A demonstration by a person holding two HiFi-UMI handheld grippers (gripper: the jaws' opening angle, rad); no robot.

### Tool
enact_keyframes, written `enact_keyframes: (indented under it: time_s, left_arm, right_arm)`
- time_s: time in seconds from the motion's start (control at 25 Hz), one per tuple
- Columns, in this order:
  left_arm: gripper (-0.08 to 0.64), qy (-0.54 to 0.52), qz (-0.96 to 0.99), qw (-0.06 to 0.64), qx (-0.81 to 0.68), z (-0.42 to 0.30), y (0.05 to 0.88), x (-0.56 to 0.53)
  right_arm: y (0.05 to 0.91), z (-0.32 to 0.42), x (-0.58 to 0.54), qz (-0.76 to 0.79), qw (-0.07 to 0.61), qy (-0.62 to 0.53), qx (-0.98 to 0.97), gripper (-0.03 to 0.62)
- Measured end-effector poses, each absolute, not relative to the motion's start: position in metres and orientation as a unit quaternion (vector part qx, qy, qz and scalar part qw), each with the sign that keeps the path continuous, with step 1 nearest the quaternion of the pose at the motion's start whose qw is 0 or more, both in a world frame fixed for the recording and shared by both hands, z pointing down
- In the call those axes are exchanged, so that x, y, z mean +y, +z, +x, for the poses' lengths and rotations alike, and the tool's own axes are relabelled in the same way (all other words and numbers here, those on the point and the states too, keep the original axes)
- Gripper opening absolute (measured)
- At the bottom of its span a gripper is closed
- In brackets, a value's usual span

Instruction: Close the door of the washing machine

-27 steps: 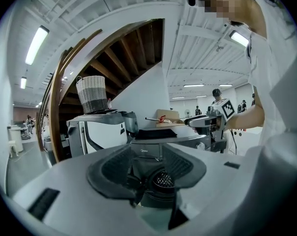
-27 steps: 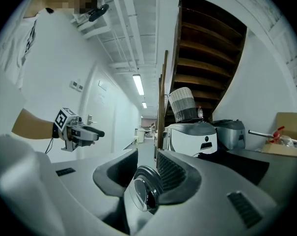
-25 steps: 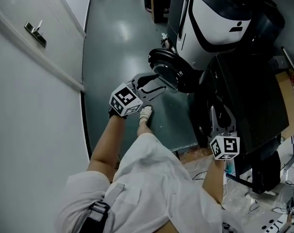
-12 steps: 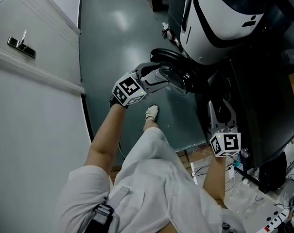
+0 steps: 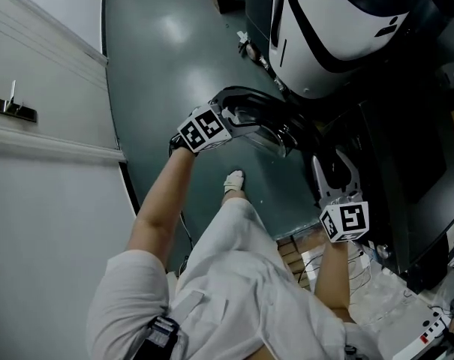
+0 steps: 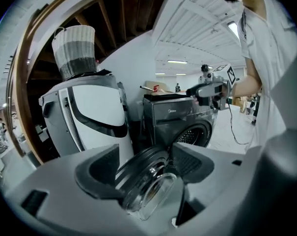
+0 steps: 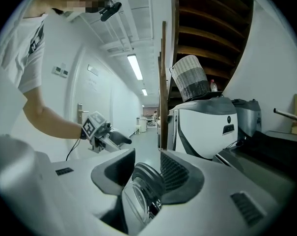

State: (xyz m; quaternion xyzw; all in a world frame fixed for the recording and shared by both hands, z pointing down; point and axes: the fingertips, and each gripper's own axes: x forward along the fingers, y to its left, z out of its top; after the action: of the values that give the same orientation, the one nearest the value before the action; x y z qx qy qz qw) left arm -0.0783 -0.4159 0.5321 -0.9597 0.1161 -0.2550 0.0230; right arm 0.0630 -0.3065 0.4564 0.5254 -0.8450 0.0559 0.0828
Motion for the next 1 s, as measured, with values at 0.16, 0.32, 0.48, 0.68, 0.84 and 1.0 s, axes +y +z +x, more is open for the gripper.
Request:
enact_keyframes:
  time_s: [0.16, 0.32, 0.48, 0.68, 0.84, 1.0]
  left_arm:
    - [0.339, -0.294, -0.951, 0.023, 0.092, -0.068, 0.566, -0.446]
    - [0.347, -0.335, -0.940, 0.024, 0.064, -0.063, 0.600, -0.466]
    - [0.347, -0.374, -0.926, 0.029, 0.035, -0.060, 0.626, -0.484]
    - [0.346, -0.429, -0.901, 0.062, 0.005, -0.056, 0.655, -0.496]
    - [0.345, -0.463, -0.883, 0.079, -0.020, -0.056, 0.674, -0.500]
    - [0.345, -0.487, -0.869, 0.083, -0.033, -0.050, 0.694, -0.498]
  right_arm:
    - [0.468, 0.065, -0.333, 0.523, 0.089, 0.057, -0.846, 0.187]
    - [0.478, 0.062, -0.351, 0.518, 0.097, 0.064, -0.847, 0.195]
    - [0.479, 0.059, -0.370, 0.517, 0.104, 0.061, -0.847, 0.195]
    - [0.481, 0.055, -0.382, 0.516, 0.100, 0.066, -0.848, 0.196]
    - [0.484, 0.052, -0.385, 0.519, 0.099, 0.069, -0.846, 0.197]
    - [0.490, 0.056, -0.380, 0.521, 0.104, 0.074, -0.844, 0.198]
